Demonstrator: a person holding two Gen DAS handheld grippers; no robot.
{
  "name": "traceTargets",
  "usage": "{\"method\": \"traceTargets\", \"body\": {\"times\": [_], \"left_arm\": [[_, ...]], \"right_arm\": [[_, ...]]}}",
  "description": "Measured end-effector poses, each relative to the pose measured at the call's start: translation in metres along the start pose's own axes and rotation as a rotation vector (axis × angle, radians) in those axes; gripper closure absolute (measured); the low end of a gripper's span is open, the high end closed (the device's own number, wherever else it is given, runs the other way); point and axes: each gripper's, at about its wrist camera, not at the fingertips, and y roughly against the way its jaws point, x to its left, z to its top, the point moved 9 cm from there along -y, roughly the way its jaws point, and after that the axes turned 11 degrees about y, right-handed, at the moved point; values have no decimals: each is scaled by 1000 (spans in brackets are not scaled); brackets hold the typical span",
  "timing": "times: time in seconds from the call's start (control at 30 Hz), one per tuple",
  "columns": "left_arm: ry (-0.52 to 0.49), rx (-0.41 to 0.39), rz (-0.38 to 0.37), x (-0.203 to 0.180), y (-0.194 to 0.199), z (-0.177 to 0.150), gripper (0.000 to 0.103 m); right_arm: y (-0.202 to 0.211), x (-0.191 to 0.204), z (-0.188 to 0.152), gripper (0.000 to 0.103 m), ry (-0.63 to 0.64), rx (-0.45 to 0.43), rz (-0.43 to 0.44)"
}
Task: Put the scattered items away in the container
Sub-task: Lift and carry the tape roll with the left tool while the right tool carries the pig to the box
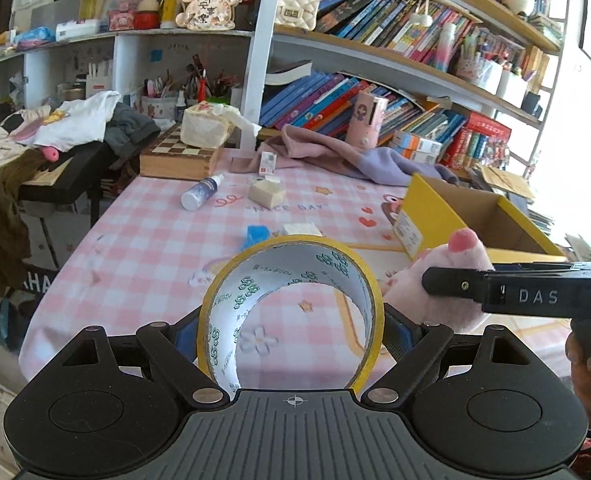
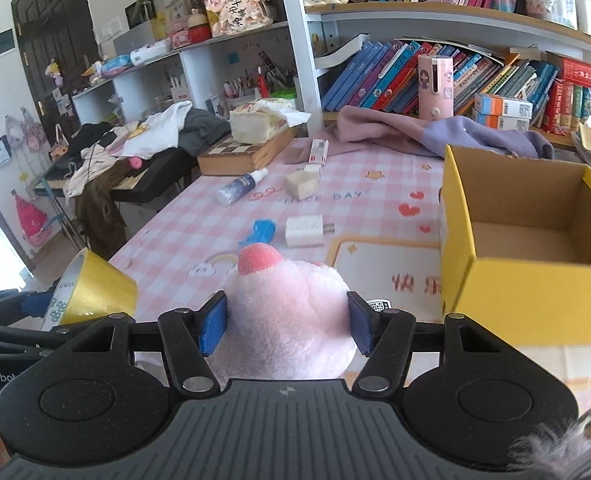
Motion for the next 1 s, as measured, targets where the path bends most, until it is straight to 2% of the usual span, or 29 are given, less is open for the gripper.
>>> {"method": "traceTargets", "body": {"times": [0.27, 0.7, 1.0], "left_arm": [[-24, 11, -55, -22, 21, -23, 15], [-125, 90, -213, -77, 14, -53, 15], [-178, 123, -308, -105, 10, -62, 15]], "right_arm": [[42, 0, -25, 44, -19, -4, -47], [96, -40, -71, 44, -144, 12, -222], [121, -57, -86, 44, -191, 24, -319]]}}
